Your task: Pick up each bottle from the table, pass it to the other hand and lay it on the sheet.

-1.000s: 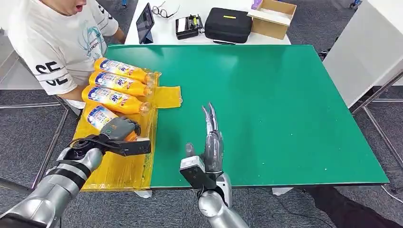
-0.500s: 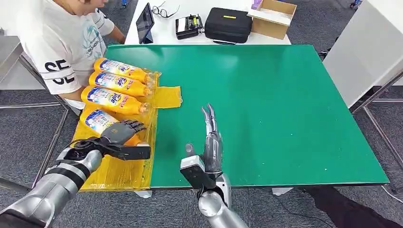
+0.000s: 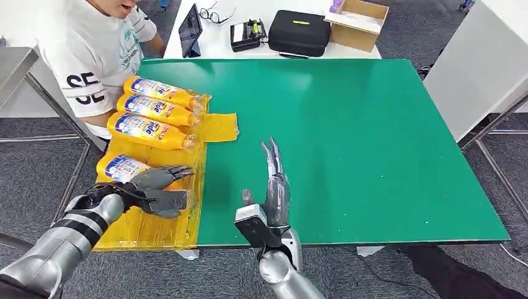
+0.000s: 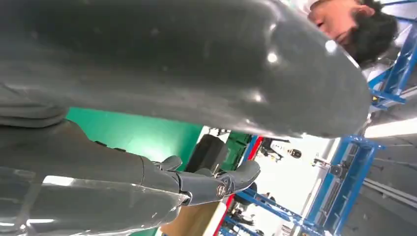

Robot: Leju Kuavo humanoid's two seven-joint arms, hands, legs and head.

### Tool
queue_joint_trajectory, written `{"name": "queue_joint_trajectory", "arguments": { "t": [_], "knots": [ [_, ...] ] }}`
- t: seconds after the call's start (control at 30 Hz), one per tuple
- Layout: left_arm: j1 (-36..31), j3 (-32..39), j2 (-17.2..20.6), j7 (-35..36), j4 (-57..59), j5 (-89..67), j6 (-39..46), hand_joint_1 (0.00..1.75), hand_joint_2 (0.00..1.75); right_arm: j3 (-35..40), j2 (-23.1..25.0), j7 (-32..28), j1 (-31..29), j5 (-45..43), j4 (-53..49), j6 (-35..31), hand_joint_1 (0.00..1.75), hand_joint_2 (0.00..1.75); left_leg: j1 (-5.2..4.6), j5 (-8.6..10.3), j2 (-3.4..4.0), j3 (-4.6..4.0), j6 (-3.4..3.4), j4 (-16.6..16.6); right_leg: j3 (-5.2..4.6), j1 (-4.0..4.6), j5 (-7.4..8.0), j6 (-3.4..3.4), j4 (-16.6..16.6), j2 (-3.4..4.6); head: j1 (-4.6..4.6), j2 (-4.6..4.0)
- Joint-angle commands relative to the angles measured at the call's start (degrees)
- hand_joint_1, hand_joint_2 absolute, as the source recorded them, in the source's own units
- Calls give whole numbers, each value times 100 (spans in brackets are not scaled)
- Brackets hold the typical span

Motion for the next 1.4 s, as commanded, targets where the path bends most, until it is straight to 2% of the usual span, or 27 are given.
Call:
{"name": "queue_joint_trajectory", "arguments": {
  "t": [0.03,0.13,0.17,0.27,0.53,0.57,0.63,0.93,1.07,1.1,1.2,1.27,1.33,1.37,1.4],
  "knots": [
    [424,412,112,-363,-398,1401,-329,0,0,152,187,-122,-269,-168,692,-44,0,0,1,-7,25,18,1,-4,12,3,0,-12,-5,19,0,0],
    [974,1083,-365,-545,-791,1994,74,0,0,236,193,-156,-310,-235,795,-78,0,0,-3,-7,19,25,2,-9,21,0,-3,-12,-8,12,0,0],
    [1121,1326,-542,-734,-1009,2005,571,0,0,276,186,-145,-321,-238,801,-50,0,0,1,-14,21,41,3,-10,39,5,-8,-19,-14,10,0,0],
    [1404,2085,-1007,-634,-1553,2146,1155,0,0,356,204,-36,-318,-168,863,-61,0,0,3,-12,-4,26,5,-1,32,7,-13,-17,-10,-13,0,0],
    [1426,2223,-1017,-545,-1681,2059,1113,0,0,371,197,-23,-317,-166,854,-67,0,0,1,-8,7,8,0,-2,7,4,-3,-14,-5,6,0,0],
    [1426,2223,-1017,-545,-1681,2059,1113,0,0,371,197,-23,-317,-166,854,-67,0,0,11,-23,22,40,-2,2,39,18,-14,-35,-7,13,0,0],
    [1426,2223,-1017,-545,-1681,2059,1113,0,0,371,197,-23,-317,-166,854,-67,0,0,4,-8,6,12,0,-1,10,8,-4,-14,-6,4,0,0],
    [1425,2359,-1085,-531,-1635,2157,1124,0,0,375,195,-6,-318,-157,863,-64,0,0,9,-15,14,25,1,1,26,10,-10,-21,-6,7,0,0],
    [1549,3047,-1523,-590,-1967,1715,2581,0,0,435,222,105,-306,-78,943,-14,0,0,8,-15,8,21,0,3,24,12,-10,-20,-5,3,0,0],
    [1576,3253,-1658,-792,-2105,1323,3476,0,0,447,254,102,-308,-53,992,-14,0,0,4,-10,6,12,1,2,14,8,-7,-16,-4,2,0,0],
    [1688,3545,-1861,-1277,-2604,1017,4678,0,0,532,294,84,-347,-95,1098,-60,0,0,9,-18,9,22,1,5,26,14,-12,-22,-4,2,0,0],
    [1738,3578,-1912,-1228,-2889,1030,4717,0,0,538,287,-3,-329,-133,1078,-180,0,0,2,-10,7,7,1,2,8,6,-6,-13,-2,4,0,0],
    [1744,3670,-2043,-1097,-2951,1334,4561,0,0,475,269,-201,-228,-222,795,-428,0,0,9,-23,16,27,2,7,30,15,-15,-24,-4,8,0,0],
    [2038,4100,-2374,-938,-3282,2825,3319,0,175,-216,308,-702,357,-192,-339,-715,0,0,7,-17,8,20,2,5,23,11,-12,-19,-4,3,0,0],
    [2452,4061,-2465,-994,-3615,3440,3129,0,175,-410,308,-702,633,-121,-821,-715,0,0,7,-22,9,29,2,6,33,13,-17,-24,-3,1,0,0]
  ]
}}
